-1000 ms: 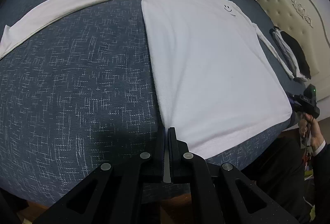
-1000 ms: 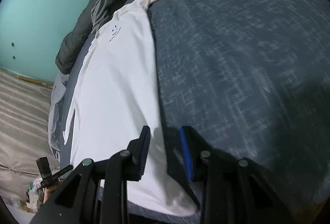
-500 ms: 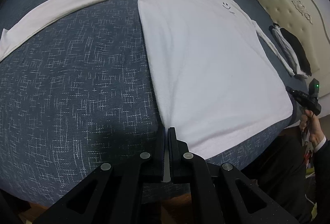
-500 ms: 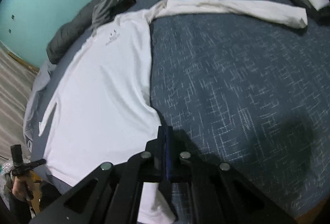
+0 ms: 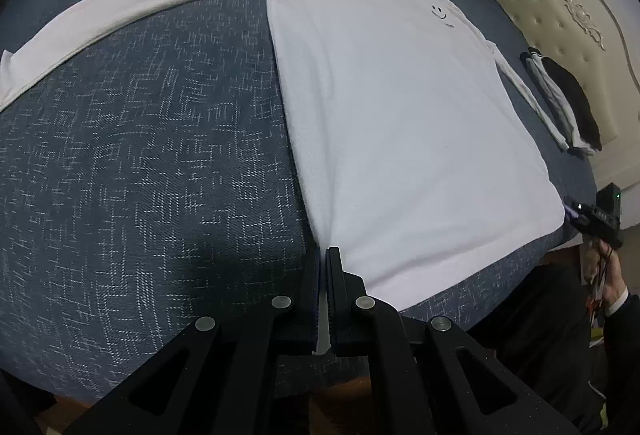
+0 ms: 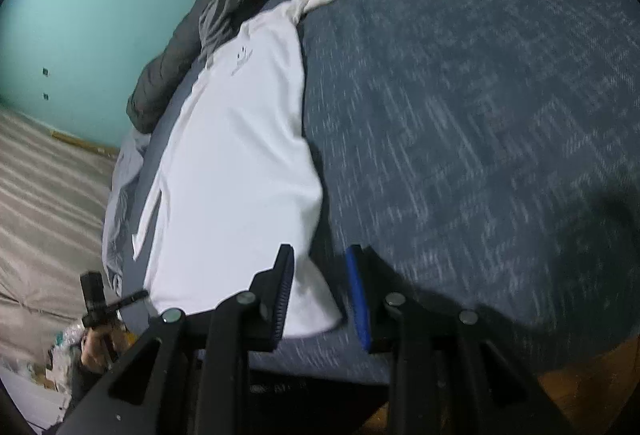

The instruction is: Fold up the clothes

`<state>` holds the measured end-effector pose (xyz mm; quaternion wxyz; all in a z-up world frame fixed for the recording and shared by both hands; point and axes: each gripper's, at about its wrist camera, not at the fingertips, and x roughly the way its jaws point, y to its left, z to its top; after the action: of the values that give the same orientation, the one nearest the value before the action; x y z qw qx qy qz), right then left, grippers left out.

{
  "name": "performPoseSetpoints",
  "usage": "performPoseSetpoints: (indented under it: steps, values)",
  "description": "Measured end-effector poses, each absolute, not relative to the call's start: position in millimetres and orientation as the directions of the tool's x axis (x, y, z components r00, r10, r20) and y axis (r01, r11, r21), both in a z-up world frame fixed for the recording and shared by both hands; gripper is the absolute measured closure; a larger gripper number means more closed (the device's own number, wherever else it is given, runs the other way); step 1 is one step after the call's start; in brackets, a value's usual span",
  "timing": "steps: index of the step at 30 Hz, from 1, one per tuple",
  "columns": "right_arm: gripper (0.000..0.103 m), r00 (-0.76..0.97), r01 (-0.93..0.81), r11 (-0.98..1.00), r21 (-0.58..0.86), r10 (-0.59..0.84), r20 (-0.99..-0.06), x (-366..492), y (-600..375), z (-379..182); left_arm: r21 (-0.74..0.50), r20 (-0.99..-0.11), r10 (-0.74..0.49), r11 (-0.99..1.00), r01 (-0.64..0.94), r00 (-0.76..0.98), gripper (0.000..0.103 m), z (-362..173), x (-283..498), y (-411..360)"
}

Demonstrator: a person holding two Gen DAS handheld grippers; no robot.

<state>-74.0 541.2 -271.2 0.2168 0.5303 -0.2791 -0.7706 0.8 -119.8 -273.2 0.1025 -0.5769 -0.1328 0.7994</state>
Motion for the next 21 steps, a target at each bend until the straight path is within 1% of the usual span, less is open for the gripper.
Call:
performPoseSetpoints:
  steps: [3,4,5,7,14,17,21]
  values:
    - [0.076,-0.337,0.040,-0.748,0.663,-0.635,-0.695,-71.3,538.6,-276.8,-0.328,-0.896,0.315,-0.945,-0.011,-0.312,0.100,-273.5,0.3,-117.2]
    - [0.082,-0.339,0.042,-0.751,0.659,-0.632,-0.697,-71.9,536.7,-277.6,-0.324,-0.898,0.311,-0.946,-0.012,-0.312,0.100,-273.0,0.2,-116.6]
    - [0.093,-0.340,0.045,-0.755,0.655,-0.628,-0.700,-72.6,534.7,-278.1,-0.319,-0.899,0.307,-0.948,-0.014,-0.313,0.100,-272.3,0.3,-116.0]
    - [0.098,-0.333,0.050,-0.767,0.640,-0.617,-0.713,-74.5,529.9,-275.8,-0.309,-0.900,0.298,-0.951,-0.018,-0.317,0.100,-270.1,0.6,-115.0]
    - [0.099,-0.343,0.123,-0.772,0.624,-0.623,-0.703,-59.5,528.6,-238.2,-0.301,-0.890,0.302,-0.952,-0.057,-0.342,0.100,-245.7,9.3,-121.8]
    - [0.099,-0.323,0.112,-0.800,0.590,-0.591,-0.739,-59.0,527.1,-247.0,-0.295,-0.896,0.300,-0.953,-0.065,-0.329,0.100,-245.5,8.1,-124.4]
    - [0.099,-0.292,0.068,-0.821,0.567,-0.560,-0.775,-61.6,525.8,-273.1,-0.319,-0.904,0.313,-0.947,-0.029,-0.292,0.100,-266.1,8.9,-131.4]
